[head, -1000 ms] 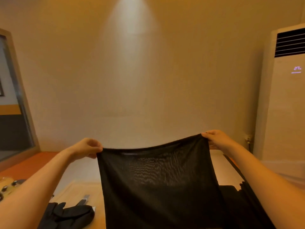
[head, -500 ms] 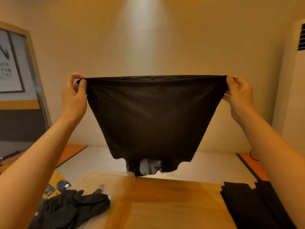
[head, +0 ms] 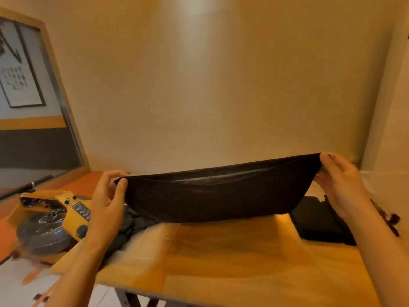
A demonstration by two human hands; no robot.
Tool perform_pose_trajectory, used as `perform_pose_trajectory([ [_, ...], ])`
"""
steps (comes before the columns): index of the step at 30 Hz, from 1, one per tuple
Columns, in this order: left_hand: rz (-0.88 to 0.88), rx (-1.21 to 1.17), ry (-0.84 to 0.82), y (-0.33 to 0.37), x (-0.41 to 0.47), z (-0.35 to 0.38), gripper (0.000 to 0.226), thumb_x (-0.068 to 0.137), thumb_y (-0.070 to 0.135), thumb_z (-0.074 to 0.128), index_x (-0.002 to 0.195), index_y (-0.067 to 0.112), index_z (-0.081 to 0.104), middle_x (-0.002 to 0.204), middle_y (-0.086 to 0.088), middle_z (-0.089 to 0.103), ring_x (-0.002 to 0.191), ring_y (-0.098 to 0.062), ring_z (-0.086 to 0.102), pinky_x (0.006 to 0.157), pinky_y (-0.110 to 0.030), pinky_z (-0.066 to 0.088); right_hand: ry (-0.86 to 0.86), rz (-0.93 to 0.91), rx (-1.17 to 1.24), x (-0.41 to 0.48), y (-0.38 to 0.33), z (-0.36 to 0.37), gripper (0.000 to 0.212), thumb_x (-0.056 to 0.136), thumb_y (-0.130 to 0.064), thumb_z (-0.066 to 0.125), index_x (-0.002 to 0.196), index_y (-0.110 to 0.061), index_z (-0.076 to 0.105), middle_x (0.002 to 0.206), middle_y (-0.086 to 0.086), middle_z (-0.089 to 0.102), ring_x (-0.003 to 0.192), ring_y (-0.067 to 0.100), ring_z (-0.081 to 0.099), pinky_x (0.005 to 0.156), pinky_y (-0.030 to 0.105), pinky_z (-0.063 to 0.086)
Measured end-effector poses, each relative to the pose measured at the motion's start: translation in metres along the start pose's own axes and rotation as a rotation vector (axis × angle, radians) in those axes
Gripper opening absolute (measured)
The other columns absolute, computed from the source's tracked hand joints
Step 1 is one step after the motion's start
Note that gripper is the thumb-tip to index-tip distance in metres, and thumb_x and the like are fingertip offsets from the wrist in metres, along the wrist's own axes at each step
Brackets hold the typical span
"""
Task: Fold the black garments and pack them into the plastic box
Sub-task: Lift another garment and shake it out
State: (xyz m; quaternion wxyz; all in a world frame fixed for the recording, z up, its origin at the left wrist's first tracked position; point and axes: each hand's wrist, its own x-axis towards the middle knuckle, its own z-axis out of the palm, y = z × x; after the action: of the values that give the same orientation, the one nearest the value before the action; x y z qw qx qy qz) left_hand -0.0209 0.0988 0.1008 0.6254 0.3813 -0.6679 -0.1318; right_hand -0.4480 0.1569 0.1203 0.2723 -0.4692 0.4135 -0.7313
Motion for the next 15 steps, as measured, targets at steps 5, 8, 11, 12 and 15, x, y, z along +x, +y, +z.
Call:
perform_pose_trajectory([
  [5,-0.119,0.0,-0.054,-0.014,-0.072,0.006,0.022,0.098,0.017,0.043,0.096,0.036,0.053,0.09,0.014,0.059,0.086,-0.008,0.061,0.069,-0.022,0.053,0.038,0.089,-0.096,-0.067,0.023,-0.02,0.041,0.07,-0.052,0.058,0.094,-0.02,0.067,0.083,-0.009,0.07,0.085,0.009,0.068,0.066,0.015,0.054],
  [8,-0.154,0.012,-0.071,-0.015,-0.098,0.0,0.02,0.097,0.019,0.043,0.095,0.035,0.054,0.092,0.011,0.06,0.088,-0.013,0.063,0.071,-0.026,0.056,0.068,0.114,-0.198,-0.098,0.029,-0.035,0.041,0.076,-0.058,0.056,0.095,-0.023,0.067,0.087,-0.007,0.07,0.092,0.013,0.067,0.067,0.02,0.056],
  [11,-0.16,0.021,-0.076,-0.005,-0.121,-0.012,0.018,0.096,0.017,0.044,0.095,0.031,0.055,0.089,0.015,0.06,0.084,-0.008,0.063,0.066,-0.016,0.053,0.071,0.081,-0.26,-0.126,0.029,-0.052,0.065,0.053,-0.084,0.062,0.089,-0.03,0.071,0.085,-0.009,0.069,0.086,0.008,0.067,0.067,0.018,0.056],
  [12,-0.164,0.019,-0.083,-0.001,-0.129,-0.016,0.017,0.096,0.015,0.045,0.095,0.029,0.056,0.089,0.018,0.06,0.086,-0.004,0.062,0.068,-0.013,0.053,0.07,0.076,-0.28,-0.135,0.027,-0.056,0.068,0.049,-0.087,0.061,0.088,-0.032,0.071,0.084,-0.009,0.068,0.085,0.007,0.066,0.066,0.017,0.055],
  [15,-0.178,0.006,-0.085,0.013,-0.152,-0.026,0.017,0.096,0.01,0.046,0.094,0.023,0.057,0.087,0.024,0.061,0.086,0.005,0.061,0.071,-0.009,0.051,0.053,0.068,-0.314,-0.159,0.018,-0.064,0.063,0.054,-0.086,0.059,0.087,-0.032,0.07,0.085,-0.008,0.068,0.084,0.007,0.066,0.066,0.017,0.054],
])
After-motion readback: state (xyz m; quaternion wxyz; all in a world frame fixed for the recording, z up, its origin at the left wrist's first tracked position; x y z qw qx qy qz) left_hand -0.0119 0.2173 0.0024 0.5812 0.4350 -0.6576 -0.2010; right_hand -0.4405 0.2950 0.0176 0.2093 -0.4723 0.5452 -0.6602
